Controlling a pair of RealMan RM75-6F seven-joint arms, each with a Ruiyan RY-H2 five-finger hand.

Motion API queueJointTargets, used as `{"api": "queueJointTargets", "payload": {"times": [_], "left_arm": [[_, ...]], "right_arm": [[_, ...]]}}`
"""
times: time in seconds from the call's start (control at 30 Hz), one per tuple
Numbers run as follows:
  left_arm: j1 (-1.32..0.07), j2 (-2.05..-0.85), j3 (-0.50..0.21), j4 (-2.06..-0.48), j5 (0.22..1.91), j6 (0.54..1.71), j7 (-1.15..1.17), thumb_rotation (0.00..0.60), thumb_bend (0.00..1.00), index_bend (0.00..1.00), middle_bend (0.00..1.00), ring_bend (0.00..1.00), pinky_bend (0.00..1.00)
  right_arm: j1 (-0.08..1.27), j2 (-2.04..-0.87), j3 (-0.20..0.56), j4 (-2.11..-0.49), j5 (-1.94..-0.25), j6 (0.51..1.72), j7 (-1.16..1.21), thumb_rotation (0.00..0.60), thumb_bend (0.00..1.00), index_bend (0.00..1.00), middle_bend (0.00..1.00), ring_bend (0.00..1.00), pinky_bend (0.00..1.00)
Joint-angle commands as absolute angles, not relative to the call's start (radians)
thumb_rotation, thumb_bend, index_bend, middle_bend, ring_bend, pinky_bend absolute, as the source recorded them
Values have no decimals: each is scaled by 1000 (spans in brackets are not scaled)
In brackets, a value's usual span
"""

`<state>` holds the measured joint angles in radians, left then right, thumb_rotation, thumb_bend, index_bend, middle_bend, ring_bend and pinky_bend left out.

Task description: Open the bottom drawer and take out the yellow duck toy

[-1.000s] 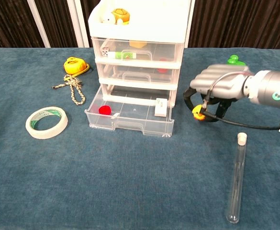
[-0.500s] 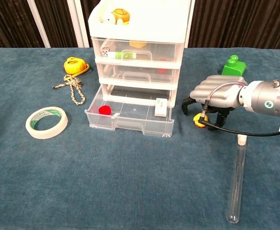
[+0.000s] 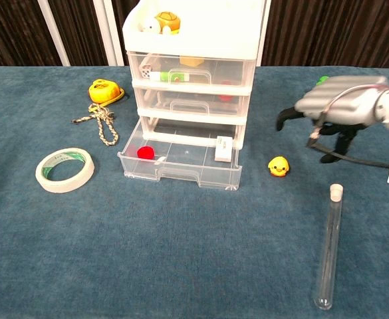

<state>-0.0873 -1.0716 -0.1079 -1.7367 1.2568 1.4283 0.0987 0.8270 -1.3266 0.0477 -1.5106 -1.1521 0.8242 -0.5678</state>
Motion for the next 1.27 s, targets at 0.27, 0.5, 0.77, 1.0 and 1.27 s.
{"api": "queueJointTargets", "payload": {"times": [0.27,0.5,0.77,1.0,1.27], "left_arm": [[-81,-1080,-98,-1737,1285,1448,109,600,582,43,0,0,0],[-74,-1088,-90,-1731,1325,1476,114,600,582,43,0,0,0],[-68,-1099,-81,-1710,1369,1503,117,600,582,43,0,0,0],[-66,-1109,-67,-1702,1394,1505,131,600,582,44,0,0,0],[-65,-1119,-57,-1699,1421,1510,141,600,582,43,0,0,0]], "right_arm": [[645,-1048,24,-1813,-924,1001,-505,600,227,186,235,428,439],[420,-1085,-29,-1792,-1166,1295,-286,600,208,185,118,294,337],[209,-1223,-91,-1642,-1425,1628,-220,600,194,184,108,270,314],[167,-1234,-83,-1612,-1466,1651,-221,600,194,127,79,235,296],[145,-1231,-65,-1615,-1506,1656,-227,600,194,108,76,231,296]]}}
